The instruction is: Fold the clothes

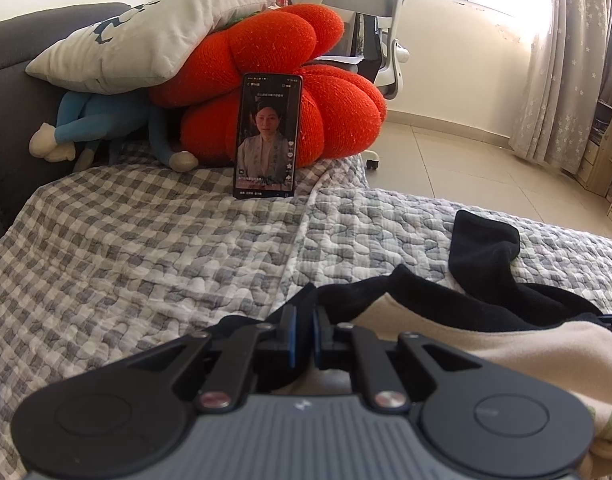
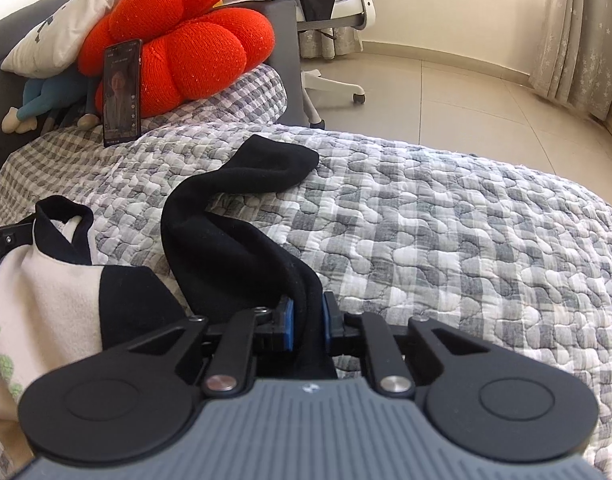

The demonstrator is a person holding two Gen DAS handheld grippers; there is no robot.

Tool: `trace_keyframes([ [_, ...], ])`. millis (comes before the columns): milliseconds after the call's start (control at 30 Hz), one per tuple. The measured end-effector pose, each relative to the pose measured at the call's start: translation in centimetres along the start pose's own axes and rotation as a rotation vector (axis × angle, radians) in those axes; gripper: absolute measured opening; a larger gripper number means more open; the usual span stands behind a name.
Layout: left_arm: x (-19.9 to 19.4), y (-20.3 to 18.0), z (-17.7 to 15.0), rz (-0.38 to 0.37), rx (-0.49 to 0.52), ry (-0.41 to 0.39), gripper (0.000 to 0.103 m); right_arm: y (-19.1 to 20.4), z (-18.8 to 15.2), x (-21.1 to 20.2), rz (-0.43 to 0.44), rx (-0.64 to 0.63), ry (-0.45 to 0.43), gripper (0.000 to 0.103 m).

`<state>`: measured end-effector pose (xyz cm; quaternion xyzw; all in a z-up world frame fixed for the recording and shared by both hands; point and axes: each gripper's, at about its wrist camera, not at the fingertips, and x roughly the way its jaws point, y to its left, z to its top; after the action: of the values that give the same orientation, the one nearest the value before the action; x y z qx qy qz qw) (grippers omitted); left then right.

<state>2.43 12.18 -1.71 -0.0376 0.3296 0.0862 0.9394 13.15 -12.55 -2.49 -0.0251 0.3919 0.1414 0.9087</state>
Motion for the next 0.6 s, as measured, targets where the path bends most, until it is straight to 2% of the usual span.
trace_keyframes([
  [600, -0.1, -0.6, 0.1, -0.012, 0.013, -0.016, 0.008, -3.9, 0.0, -4.2, -0.234, 0.043, -0.071, 0.012],
])
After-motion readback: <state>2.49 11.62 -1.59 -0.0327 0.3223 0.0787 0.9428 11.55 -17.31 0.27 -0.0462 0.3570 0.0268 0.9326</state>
